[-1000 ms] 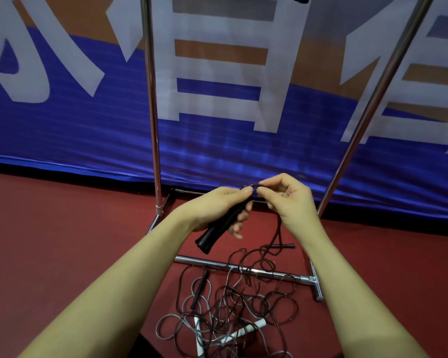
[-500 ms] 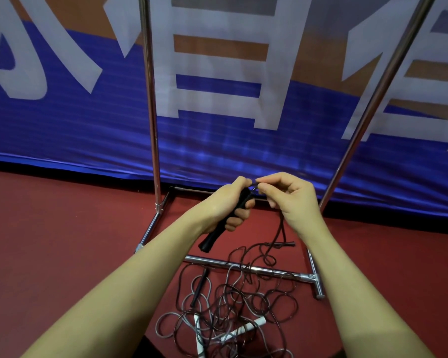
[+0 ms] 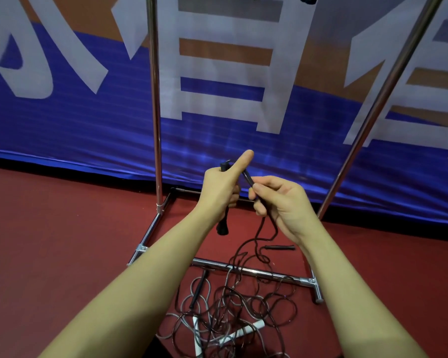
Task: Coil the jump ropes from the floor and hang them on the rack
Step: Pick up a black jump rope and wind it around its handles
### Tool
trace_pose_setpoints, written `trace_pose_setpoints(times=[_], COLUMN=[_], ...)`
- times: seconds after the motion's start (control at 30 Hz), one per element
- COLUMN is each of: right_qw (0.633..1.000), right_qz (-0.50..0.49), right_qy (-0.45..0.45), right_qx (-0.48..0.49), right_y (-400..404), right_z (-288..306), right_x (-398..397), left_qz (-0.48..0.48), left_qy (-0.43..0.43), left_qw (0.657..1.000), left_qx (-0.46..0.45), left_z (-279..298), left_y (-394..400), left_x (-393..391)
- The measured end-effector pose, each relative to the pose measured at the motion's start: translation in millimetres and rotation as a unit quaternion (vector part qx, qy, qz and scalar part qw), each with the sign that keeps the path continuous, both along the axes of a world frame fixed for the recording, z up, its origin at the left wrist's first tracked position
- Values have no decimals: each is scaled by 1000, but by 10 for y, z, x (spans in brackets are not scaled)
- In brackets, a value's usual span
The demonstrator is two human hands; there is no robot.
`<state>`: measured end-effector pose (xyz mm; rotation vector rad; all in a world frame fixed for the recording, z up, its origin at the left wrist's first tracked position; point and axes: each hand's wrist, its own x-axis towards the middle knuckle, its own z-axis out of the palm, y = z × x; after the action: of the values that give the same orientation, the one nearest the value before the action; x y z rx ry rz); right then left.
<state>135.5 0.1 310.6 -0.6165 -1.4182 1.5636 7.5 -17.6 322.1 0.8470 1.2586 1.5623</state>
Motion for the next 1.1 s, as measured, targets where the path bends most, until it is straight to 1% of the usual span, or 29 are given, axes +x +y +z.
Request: trace_pose_setpoints(times=[0.1,0.2,0.23,0.37,0.47,0.57,0.63,0.77,0.83,0.97,1.1], right_qw=[1000,997,996,995,991,988,987,988,985,980,982], right_qz=[16,9,5,12,10,25,15,-19,-17,-34,-26], right_qy=[-6,-75,-89,-71,-97,-139,-156,-147,-164,-189,-159], right_qx=[2,13,4,-72,-90,-58,-38,-50,-44,-55,-95], right_y=[2,-16,-22,-9,9,12,8,19,28,50,49], right_z=[-3,-44,-73,-155,-187,-214,-225,-249,-248,-244,-236], right_x=[-5,-17,-32,-120,-158,-150,-157,-155,-152,-148,-138], left_qz=[63,158,179,204,204,188,176,156,142,98,94], left_qy=[-38,-118,-127,-106,-104,-125,-156,-192,-214,-271,-289], left_qw=[997,978,973,970,969,970,968,964,960,952,947], left_qx=[32,64,69,74,89,95,92,95,110,101,104], left_z=[25,68,75,69,65,59,60,56,56,80,66], left_y=[23,60,69,84,91,112,115,136,150,137,127], left_x=[2,-52,-88,-143,-120,-106,-86,-57,-68,-39,-30])
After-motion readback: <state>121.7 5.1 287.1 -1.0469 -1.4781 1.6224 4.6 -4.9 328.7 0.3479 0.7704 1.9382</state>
